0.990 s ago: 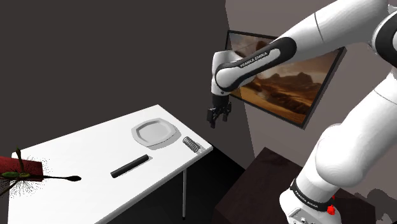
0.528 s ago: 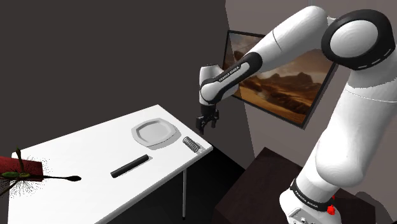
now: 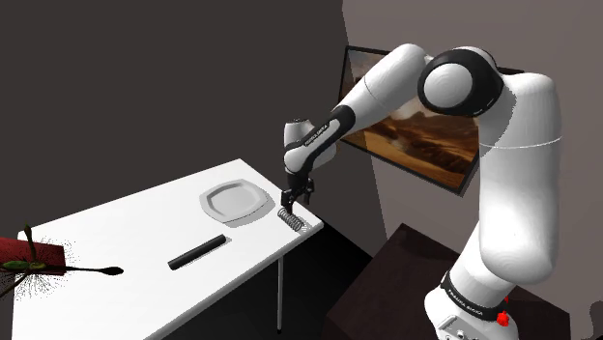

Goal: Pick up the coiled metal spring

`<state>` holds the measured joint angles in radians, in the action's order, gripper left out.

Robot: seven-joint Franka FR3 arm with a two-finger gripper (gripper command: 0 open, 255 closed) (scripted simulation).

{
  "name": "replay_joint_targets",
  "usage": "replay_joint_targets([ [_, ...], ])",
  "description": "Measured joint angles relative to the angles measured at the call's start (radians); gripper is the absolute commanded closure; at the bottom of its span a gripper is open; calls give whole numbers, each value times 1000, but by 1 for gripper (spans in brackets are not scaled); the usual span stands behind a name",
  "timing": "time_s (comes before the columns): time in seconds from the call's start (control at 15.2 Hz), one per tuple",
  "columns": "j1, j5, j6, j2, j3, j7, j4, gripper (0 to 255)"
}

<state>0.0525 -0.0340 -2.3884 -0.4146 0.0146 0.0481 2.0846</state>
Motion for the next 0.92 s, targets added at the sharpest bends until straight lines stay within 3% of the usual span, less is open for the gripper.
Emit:
replay_joint_targets([
  [0.26,7,6,-15,-128,2,1,-112,0],
  [0.73,9,7,-80,-222,2,0,-142,0],
  [0.79,9,7,-84,-228,2,0,-144,255],
  [0.92,9,7,-88,-232,3,0,-145,255],
])
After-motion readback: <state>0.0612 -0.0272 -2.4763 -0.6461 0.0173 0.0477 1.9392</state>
